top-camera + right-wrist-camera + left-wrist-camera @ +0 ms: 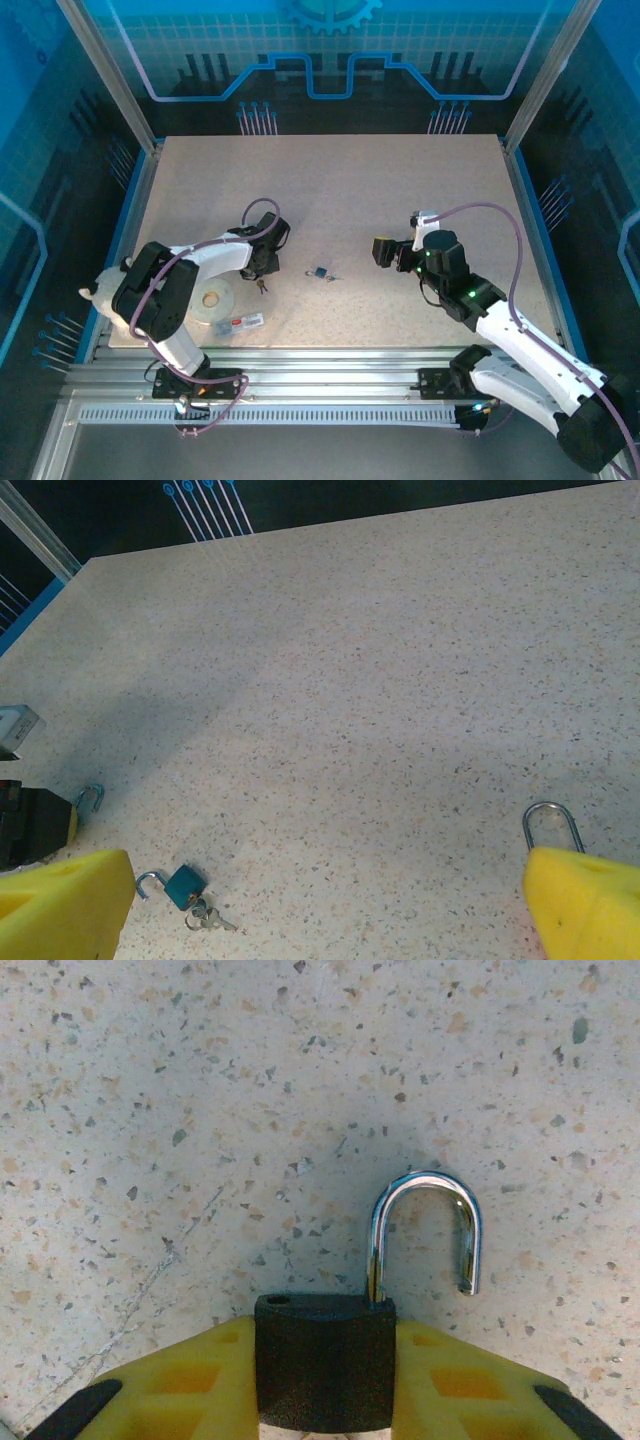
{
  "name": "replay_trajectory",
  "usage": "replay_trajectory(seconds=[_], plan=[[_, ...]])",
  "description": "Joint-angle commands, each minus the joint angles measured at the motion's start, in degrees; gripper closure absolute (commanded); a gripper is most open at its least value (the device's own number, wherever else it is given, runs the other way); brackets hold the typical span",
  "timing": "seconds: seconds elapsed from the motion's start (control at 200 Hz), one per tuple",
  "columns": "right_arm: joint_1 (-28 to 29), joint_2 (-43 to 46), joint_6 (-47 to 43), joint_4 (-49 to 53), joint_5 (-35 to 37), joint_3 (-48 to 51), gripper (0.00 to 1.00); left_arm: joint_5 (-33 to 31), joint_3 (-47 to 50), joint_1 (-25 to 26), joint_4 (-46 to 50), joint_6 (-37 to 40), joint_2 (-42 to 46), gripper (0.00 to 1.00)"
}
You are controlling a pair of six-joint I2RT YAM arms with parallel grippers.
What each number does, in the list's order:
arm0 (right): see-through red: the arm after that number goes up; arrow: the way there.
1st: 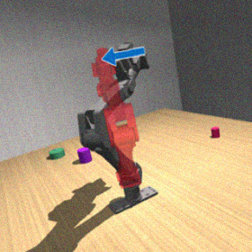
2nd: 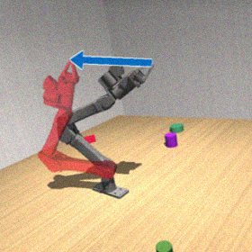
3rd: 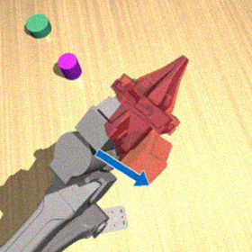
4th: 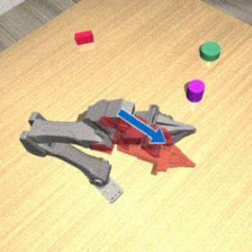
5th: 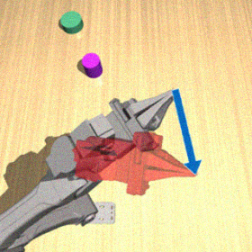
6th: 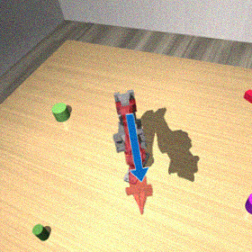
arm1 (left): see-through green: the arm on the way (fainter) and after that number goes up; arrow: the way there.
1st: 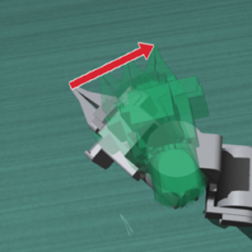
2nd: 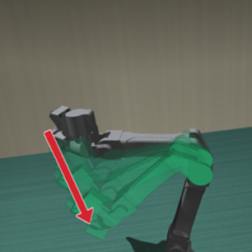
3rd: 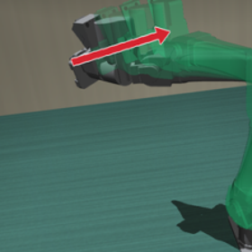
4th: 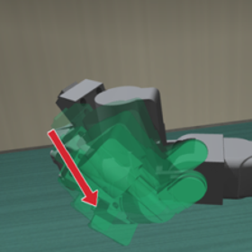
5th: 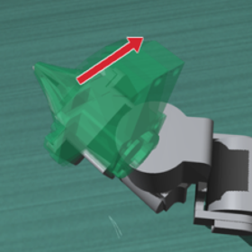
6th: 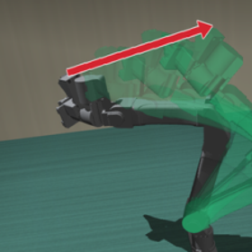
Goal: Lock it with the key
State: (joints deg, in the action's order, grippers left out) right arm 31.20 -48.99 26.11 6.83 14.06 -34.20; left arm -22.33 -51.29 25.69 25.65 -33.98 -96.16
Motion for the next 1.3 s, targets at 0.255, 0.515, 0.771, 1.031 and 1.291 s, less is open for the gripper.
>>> replay_trajectory(seconds=[0.255, 0.515, 0.771, 1.031, 1.291], plan=[[-0.41, -2.4, 0.78, -0.5, -3.05, -1.31, 0.0, -1.95, -0.53, 2.94, 3.3, 0.64, 1.84, 0.92], [-0.41, -4.48, 1.05, -0.98, -5.4, -1.75, 0.0, -3.33, -2.47, 5.17, 4.59, 0.93, 3.01, 0.97], [-0.36, -6.55, 1.36, -1.9, -7.74, -1.93, 0.0, -3.16, -4.64, 7.14, 5.2, 1.33, 3.87, 0.98], [-0.49, -8.92, 1.94, -2.46, -10.96, -2.63, 0.0, -3.07, -6.7, 10.67, 4.68, 2.26, 5.01, 1.0], [-2.7, -11.14, 4.72, -4.94, -18.79, -2.39, 0.0, 0.4, -8.61, 15.27, 2.15, 4.84, 7.16, 1.0]])
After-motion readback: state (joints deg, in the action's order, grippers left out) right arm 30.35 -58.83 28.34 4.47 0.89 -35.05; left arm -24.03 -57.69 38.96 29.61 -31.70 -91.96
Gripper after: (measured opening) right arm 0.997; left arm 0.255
